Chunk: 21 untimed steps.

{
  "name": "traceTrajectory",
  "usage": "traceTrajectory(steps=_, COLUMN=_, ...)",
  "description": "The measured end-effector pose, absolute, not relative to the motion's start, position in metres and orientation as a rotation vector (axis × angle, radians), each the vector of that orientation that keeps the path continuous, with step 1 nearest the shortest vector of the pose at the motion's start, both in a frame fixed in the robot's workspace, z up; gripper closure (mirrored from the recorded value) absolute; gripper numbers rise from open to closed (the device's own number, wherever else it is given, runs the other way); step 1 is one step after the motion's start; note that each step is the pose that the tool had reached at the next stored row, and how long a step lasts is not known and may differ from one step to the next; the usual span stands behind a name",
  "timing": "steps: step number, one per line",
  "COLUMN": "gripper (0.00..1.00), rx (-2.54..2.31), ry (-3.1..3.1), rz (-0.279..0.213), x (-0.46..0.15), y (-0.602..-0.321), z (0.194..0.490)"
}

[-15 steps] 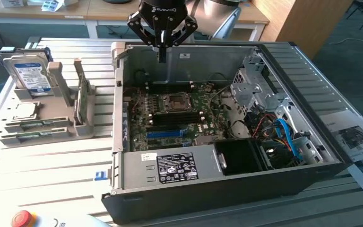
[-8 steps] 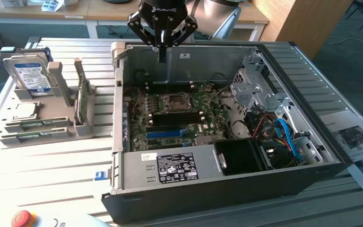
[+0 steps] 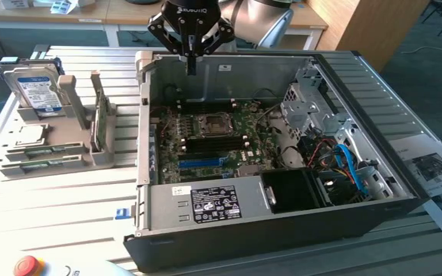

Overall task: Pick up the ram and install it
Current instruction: 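Reach for the ram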

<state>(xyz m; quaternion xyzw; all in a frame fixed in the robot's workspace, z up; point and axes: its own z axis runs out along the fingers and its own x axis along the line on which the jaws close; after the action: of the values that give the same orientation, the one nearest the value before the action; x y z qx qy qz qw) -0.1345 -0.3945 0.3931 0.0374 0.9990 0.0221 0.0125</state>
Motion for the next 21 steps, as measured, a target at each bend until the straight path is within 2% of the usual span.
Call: traceTrajectory(steps=21, gripper=0.89, rx=0.117, ry=3.114, rz=0.069, x=-0.188, y=-0.383, z=0.393)
